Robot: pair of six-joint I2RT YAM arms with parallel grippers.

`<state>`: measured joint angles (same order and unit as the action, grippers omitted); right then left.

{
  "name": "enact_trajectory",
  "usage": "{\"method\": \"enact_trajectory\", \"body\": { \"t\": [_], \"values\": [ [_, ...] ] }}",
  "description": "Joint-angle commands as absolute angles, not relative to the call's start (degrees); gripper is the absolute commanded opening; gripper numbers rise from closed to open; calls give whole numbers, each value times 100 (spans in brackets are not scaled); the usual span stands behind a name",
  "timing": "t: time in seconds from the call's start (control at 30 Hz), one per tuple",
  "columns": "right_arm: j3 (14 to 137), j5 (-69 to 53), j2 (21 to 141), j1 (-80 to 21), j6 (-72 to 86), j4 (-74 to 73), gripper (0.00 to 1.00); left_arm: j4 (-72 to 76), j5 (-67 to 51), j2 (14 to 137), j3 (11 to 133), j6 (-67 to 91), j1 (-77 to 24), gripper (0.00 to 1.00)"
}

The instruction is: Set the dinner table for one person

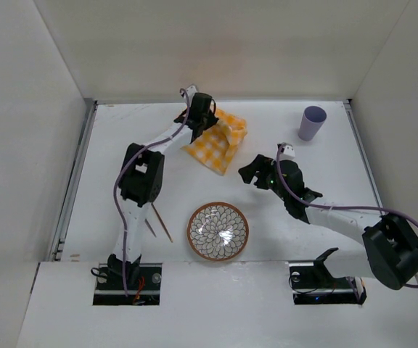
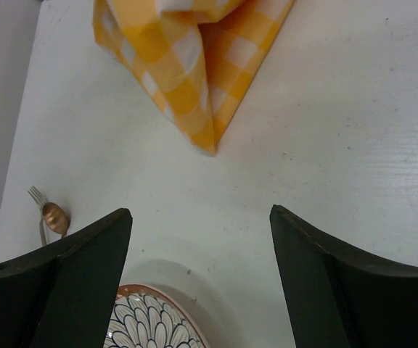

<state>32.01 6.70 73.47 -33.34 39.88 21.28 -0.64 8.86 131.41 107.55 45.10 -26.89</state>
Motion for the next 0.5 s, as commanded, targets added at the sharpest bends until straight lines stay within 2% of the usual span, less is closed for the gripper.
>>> {"method": "enact_trajectory", "body": {
  "t": [0.0, 0.3, 0.47],
  "values": [
    [3322, 729, 7365, -3274, 3964, 2426, 82, 807, 1387, 11429, 9830, 4027, -2728, 5],
    [3384, 1090, 7462, -3265, 3955, 2417, 83, 1775, 2959, 8362, 5859, 3709, -3352, 5],
    [3480, 1222, 7252, -3291, 3947, 2338, 84, 1381, 3980, 6902, 3993, 4024, -3879, 5]
  ]
}}
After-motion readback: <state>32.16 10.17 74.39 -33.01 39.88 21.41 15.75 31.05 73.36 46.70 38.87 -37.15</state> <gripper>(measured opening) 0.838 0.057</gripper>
